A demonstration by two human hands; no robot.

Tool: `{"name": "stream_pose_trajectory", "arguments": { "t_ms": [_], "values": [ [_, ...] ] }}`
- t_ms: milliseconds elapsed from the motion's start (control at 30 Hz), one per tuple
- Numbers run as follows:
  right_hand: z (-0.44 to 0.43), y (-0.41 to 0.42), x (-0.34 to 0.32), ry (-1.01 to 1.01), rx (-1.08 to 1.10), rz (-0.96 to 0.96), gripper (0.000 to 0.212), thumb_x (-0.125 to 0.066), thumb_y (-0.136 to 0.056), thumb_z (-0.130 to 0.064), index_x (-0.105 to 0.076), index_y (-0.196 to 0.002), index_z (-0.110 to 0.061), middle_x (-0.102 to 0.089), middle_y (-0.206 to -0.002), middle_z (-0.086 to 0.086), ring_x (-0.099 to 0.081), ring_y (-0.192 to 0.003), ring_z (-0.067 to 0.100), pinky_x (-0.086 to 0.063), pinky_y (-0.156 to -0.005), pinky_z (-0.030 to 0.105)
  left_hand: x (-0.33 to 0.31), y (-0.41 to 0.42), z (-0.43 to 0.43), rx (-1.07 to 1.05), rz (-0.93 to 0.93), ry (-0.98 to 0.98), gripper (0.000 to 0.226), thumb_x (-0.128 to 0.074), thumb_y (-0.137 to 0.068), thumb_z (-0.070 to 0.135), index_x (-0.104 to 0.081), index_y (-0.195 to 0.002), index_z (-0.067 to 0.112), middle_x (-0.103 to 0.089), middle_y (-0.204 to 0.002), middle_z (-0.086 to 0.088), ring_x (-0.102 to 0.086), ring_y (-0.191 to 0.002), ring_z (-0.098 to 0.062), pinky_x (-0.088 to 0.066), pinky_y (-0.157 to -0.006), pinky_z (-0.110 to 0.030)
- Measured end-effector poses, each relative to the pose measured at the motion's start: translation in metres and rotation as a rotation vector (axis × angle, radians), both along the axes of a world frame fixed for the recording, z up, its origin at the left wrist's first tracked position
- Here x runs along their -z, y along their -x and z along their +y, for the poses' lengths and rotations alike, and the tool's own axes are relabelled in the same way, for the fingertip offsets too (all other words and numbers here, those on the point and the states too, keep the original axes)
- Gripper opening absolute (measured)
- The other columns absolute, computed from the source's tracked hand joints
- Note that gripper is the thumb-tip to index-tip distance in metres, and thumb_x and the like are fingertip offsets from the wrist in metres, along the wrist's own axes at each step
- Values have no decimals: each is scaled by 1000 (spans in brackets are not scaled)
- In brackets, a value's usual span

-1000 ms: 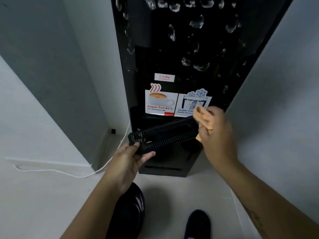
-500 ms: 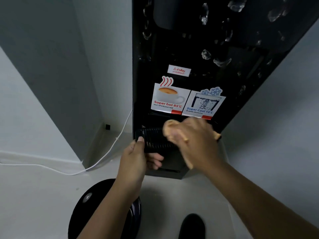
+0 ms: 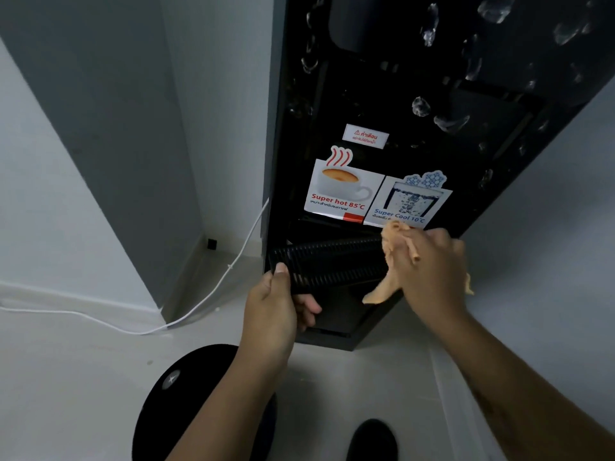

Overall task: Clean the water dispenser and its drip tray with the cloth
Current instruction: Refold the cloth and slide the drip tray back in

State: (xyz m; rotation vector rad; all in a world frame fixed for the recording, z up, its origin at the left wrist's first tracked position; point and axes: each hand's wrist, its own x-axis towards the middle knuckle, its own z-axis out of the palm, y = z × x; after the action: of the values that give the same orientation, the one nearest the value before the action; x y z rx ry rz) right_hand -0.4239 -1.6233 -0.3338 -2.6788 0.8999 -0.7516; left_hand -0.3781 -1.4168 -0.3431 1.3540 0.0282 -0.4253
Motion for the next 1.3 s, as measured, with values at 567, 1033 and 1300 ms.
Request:
{"name": "stream_pose_trajectory", "arguments": {
  "t_ms": [567, 1033, 1300],
  "values": [
    [99, -35, -7, -16, -380, 28, 31, -53, -92, -28, -65, -120, -29, -55, -109, 5, -47, -102, 27, -40, -85, 40, 5, 7, -3, -29, -7, 10, 34, -48, -102, 21, -56, -91, -10, -63, -65, -15, -58, -57, -21, -46, -53, -27],
    [91, -38, -15, 57, -268, 159, 68, -26, -78, -80, -54, -104, -24, -46, -109, -5, -37, -102, 19, -36, -89, 38, 5, 2, 0, -77, -13, -43, 41, -38, -105, 28, -51, -72, 8, -54, -55, -7, -50, -50, -18, -41, -50, -26],
    [24, -17, -10, -88, -129, -56, 38, -45, -82, -15, -74, -106, -22, -57, -116, 4, -44, -108, 27, -36, -92, 38, 8, -4, 11, -48, -71, -61, 46, -33, -107, 30, -50, -72, 4, -54, -48, -6, -46, -42, -16, -37, -48, -29]
  ]
}}
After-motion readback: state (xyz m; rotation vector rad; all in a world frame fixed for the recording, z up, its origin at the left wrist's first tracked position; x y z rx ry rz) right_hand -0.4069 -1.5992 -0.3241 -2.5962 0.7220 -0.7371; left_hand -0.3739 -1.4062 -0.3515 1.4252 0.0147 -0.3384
